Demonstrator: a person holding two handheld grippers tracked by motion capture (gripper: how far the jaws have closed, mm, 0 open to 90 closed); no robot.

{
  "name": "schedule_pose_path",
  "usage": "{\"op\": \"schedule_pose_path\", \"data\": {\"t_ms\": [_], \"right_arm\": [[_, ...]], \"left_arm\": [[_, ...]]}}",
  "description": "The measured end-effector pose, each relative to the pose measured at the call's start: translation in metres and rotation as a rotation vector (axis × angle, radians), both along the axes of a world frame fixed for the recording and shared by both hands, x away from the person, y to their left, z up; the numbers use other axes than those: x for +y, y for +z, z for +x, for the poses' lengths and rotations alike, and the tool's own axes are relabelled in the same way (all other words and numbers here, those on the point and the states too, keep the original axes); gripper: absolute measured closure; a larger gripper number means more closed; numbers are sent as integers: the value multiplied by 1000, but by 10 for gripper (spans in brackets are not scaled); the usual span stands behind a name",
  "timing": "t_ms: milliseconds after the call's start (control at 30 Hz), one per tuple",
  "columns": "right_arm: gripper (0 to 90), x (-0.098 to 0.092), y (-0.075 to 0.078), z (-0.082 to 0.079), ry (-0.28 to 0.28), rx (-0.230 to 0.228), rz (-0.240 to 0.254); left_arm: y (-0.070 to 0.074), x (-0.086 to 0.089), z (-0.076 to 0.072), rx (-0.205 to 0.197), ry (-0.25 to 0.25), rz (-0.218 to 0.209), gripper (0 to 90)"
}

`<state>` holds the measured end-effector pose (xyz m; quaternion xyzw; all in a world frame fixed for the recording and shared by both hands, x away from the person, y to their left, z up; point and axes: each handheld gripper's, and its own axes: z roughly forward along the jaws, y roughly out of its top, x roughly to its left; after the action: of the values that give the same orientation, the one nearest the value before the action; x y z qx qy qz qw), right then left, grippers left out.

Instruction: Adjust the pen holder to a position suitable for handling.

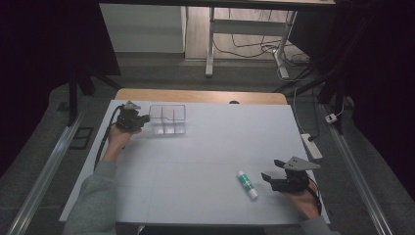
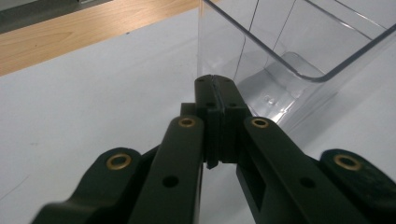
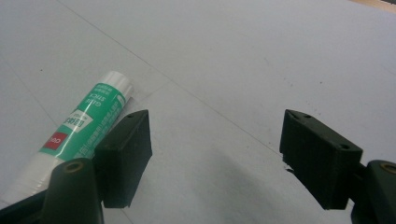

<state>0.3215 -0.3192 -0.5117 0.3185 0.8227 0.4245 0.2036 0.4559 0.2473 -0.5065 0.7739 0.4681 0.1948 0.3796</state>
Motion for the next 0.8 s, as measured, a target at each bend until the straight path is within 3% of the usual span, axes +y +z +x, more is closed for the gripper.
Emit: {"op": "schedule_pose_path", "data": {"t_ms": [800], "right_arm": [[252, 0, -1, -1, -3, 6, 4]], "left_arm": [[-1, -34, 15, 10, -44, -12, 888]]}}
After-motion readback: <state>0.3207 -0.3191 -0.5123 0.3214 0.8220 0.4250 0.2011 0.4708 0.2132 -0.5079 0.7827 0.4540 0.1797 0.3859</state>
